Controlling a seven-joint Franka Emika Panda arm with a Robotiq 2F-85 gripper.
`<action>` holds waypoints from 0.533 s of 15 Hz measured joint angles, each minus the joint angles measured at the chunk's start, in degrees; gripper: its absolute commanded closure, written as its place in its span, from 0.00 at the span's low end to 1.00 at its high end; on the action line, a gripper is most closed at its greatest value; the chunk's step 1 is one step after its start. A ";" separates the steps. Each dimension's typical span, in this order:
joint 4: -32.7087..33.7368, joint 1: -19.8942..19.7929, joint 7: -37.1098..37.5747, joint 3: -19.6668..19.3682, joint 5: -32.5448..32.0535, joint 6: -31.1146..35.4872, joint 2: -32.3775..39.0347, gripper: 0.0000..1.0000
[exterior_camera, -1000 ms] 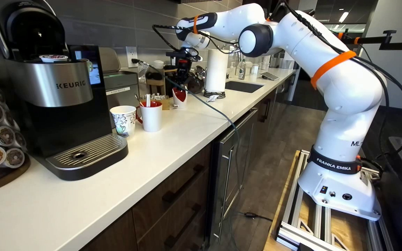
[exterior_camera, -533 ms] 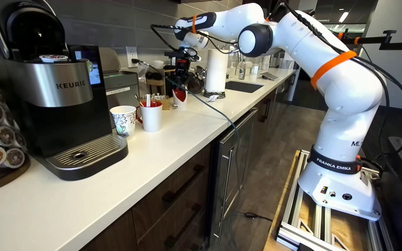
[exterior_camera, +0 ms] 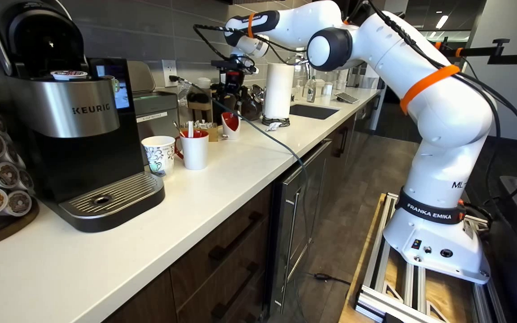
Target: Move the cup and mug to the left and put the broken piece inside the broken mug
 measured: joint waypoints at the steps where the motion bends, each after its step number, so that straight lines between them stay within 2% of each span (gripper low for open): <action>1: -0.02 -0.11 -0.57 -0.01 0.00 0.00 -0.71 0.00; 4: -0.25 -0.78 -4.26 0.04 0.07 -0.64 -3.60 0.00; 8: -3.20 -2.28 -18.23 -0.05 -1.32 -4.97 -8.96 0.00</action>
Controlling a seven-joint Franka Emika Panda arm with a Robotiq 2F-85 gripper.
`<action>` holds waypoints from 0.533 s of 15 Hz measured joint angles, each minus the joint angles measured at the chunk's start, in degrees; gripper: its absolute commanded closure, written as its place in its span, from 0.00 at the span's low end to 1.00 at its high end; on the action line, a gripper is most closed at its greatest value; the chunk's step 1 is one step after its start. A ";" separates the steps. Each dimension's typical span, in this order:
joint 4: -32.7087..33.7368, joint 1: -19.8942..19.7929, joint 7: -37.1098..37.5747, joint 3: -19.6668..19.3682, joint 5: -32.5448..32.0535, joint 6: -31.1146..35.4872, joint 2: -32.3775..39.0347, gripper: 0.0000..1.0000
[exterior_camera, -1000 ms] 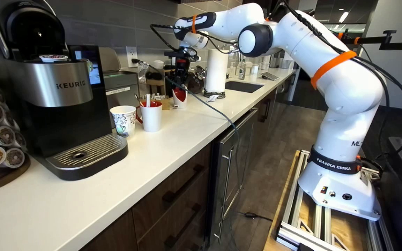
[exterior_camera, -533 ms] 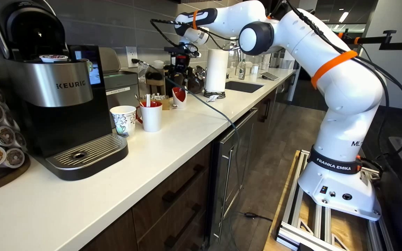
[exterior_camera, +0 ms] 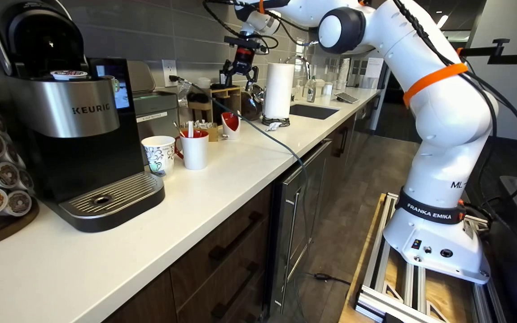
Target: Move the cup and mug to the left and put the broken piece inside the broken mug
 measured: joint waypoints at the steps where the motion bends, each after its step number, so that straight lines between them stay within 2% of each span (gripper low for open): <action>1: -1.60 -0.44 -3.77 0.02 -0.05 -0.36 -1.56 0.00; 8: -19.00 -3.99 -30.52 0.06 0.13 -2.58 -14.34 0.00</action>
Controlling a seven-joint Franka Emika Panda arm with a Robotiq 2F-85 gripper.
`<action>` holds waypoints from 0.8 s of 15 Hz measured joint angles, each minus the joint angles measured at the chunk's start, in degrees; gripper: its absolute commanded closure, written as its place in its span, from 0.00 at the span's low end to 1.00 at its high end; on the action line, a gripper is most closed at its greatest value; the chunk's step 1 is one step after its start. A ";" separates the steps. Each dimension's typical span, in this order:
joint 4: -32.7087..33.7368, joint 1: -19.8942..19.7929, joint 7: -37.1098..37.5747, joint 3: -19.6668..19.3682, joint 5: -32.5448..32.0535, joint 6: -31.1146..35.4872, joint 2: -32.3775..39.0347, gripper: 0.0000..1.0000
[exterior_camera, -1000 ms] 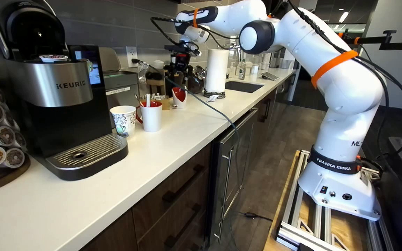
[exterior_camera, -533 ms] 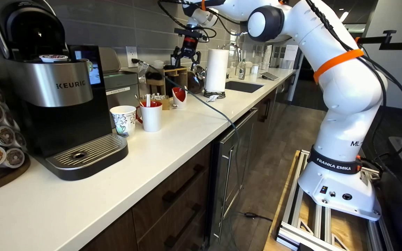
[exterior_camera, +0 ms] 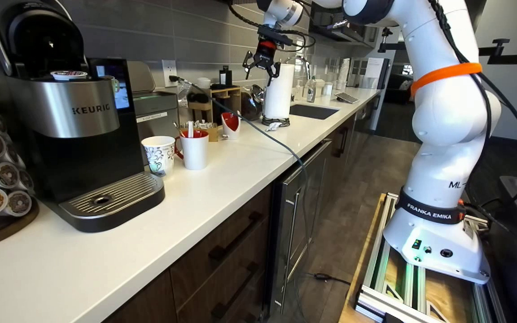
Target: Move the cup and mug to the left and put the broken piece inside the broken mug
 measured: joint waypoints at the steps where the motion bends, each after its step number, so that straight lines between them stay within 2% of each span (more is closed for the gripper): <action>1: -2.70 -0.48 -2.69 -0.04 0.01 -0.75 -1.96 0.00; 3: -8.12 -1.11 -6.05 -0.35 0.01 -1.60 -6.20 0.00; 6: -16.20 -1.20 -6.79 -1.81 0.01 -1.62 -13.36 0.00; 12: -31.95 -1.53 -6.81 -8.01 -0.01 -1.18 -28.60 0.00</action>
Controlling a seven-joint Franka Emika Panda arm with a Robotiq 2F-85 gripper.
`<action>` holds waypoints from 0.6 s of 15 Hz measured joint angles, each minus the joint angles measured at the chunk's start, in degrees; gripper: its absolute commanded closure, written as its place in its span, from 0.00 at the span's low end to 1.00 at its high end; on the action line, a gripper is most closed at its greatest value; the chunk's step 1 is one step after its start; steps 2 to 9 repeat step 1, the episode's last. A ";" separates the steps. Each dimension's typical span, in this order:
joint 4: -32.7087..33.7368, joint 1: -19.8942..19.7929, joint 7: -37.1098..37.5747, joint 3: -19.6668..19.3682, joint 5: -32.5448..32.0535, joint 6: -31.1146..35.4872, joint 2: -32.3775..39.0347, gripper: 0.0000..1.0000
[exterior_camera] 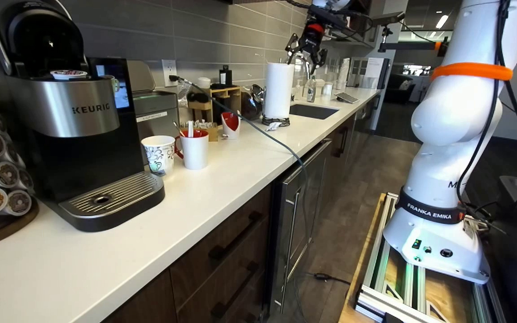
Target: Move the cup and mug to the left and put the broken piece inside the broken mug
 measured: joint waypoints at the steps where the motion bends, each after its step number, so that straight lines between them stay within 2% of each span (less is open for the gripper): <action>1: -2.49 -0.40 -0.51 -1.20 0.01 0.33 -2.19 0.00; 9: -2.49 -0.40 -0.51 -1.20 0.01 0.33 -2.19 0.00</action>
